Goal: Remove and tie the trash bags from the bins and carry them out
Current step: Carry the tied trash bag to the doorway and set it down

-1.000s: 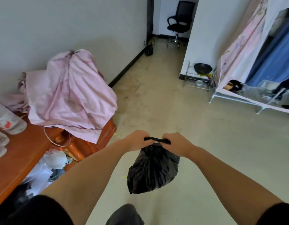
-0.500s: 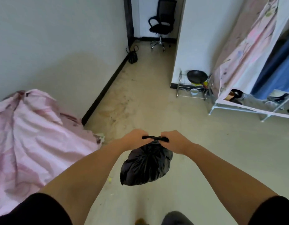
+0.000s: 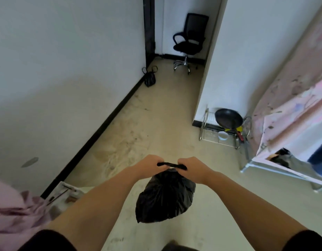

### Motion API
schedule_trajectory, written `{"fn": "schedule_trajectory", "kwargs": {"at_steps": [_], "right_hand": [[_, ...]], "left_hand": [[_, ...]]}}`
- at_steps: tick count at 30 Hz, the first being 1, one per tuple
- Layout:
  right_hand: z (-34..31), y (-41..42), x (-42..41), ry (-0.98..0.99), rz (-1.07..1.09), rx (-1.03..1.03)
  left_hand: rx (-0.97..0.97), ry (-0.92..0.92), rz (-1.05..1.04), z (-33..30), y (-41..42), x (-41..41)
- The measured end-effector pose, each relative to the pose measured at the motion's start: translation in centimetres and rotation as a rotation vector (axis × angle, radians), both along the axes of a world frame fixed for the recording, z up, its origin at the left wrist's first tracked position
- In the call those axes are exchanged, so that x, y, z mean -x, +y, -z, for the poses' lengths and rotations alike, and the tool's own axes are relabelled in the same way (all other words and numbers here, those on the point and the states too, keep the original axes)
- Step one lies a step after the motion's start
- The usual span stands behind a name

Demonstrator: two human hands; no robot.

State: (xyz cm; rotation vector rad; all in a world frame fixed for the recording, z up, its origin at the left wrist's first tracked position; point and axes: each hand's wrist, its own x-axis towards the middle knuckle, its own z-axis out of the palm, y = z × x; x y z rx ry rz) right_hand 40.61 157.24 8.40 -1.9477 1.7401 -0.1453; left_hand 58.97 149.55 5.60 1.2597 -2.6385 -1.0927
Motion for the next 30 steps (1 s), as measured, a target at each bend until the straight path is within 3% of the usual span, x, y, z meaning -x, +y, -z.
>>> {"fn": "schedule_trajectory", "kwargs": {"at_steps": [8, 21, 30], "right_hand": [[0.1, -18.9, 7.5, -0.008, -0.035, 0.007], [-0.2, -50.1, 14.3, -0.058, 0.081, 0.010], [0.8, -71.8, 20.9, -0.029, -0.020, 0.025]], "left_hand": [[0.024, -0.015, -0.047, -0.2, -17.7, 7.0], [0.031, -0.035, 0.020, -1.8, -50.5, 14.8], [0.028, -0.027, -0.063, -0.9, -70.3, 20.7]]}}
